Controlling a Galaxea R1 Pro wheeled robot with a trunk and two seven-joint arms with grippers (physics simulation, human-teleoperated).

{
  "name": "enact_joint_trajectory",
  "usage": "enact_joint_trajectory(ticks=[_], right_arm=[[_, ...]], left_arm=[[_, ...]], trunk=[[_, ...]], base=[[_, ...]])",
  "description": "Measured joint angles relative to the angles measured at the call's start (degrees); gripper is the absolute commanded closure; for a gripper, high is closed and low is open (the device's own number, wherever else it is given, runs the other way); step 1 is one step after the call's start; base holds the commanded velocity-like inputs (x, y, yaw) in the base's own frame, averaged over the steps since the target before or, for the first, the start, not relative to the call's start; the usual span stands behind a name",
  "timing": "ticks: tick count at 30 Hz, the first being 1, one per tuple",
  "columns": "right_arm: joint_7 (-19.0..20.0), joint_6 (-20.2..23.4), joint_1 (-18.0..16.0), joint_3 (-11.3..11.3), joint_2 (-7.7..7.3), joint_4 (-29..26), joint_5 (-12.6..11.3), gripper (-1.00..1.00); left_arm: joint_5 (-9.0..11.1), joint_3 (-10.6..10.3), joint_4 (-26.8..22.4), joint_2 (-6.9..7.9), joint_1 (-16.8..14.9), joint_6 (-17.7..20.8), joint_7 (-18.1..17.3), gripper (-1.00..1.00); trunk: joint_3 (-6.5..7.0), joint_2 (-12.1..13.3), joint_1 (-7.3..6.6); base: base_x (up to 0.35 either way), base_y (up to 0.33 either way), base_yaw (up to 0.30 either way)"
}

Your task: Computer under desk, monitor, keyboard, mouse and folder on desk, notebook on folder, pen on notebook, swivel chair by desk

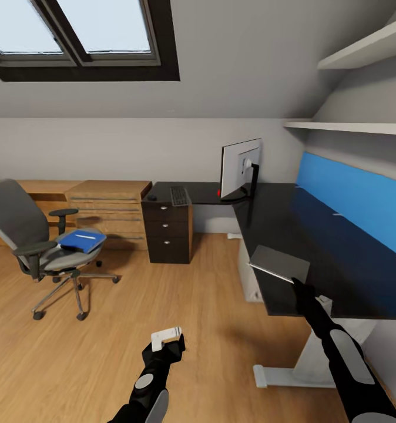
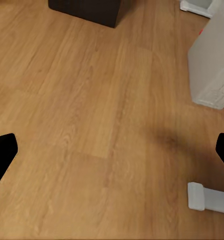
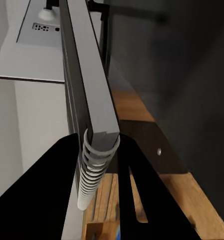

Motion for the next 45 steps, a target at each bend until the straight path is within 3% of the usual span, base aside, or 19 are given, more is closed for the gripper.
enact_joint_trajectory(ticks=[6,7,10,12,19,29,34,37,45], right_arm=[[-0.6,-0.3,0.1,0.0,1.07,-0.2,0.0,1.0],[-2.0,0.0,0.1,0.0,1.25,-0.2,0.0,1.0],[-2.2,0.0,0.1,0.2,1.27,-0.3,-0.1,1.0],[-2.3,0.0,0.1,1.8,1.28,-0.3,0.0,1.0],[-2.3,-0.1,0.1,2.1,1.28,-0.2,0.0,1.0],[-2.4,-0.3,0.1,3.4,1.29,-0.1,0.2,1.0],[-2.6,-0.6,0.0,5.4,1.54,0.1,2.1,1.0],[-3.1,-1.1,0.0,6.2,2.88,0.0,4.8,1.0],[-3.1,-1.0,0.0,6.2,3.36,-0.2,5.7,1.0]], left_arm=[[3.0,1.7,0.0,0.08,0.0,0.1,0.0,-1.0],[4.2,3.2,1.1,0.56,0.0,0.2,-0.1,-1.0],[4.3,3.8,1.3,0.76,0.0,0.1,-0.1,-1.0],[4.3,4.2,1.4,0.87,0.0,0.0,-0.1,-1.0],[4.3,4.2,1.3,0.88,0.0,-0.2,-0.1,-1.0],[4.2,4.0,1.2,0.88,0.0,-0.7,-0.2,-1.0],[4.2,3.8,1.4,0.82,0.0,-0.7,-0.1,-1.0],[4.2,3.5,2.1,0.65,0.0,-0.5,-0.1,-1.0],[4.1,3.4,2.5,0.58,0.0,-0.5,-0.1,-1.0]], trunk=[[0.0,0.0,0.0],[0.0,0.0,0.0],[0.0,0.0,-0.01],[0.0,0.0,-0.01],[0.0,0.0,-0.01],[1.79,4.0,-2.21],[2.52,5.6,-3.09],[2.51,5.6,-3.09],[2.52,5.6,-3.09]], base=[[0.149,0.312,0.0],[0.192,0.303,0.0],[0.208,0.293,0.0],[0.222,0.279,0.0],[0.237,0.266,0.0],[0.274,0.202,0.0],[0.317,0.03,0.0],[0.324,0.006,0.0],[0.326,0.001,0.0]])
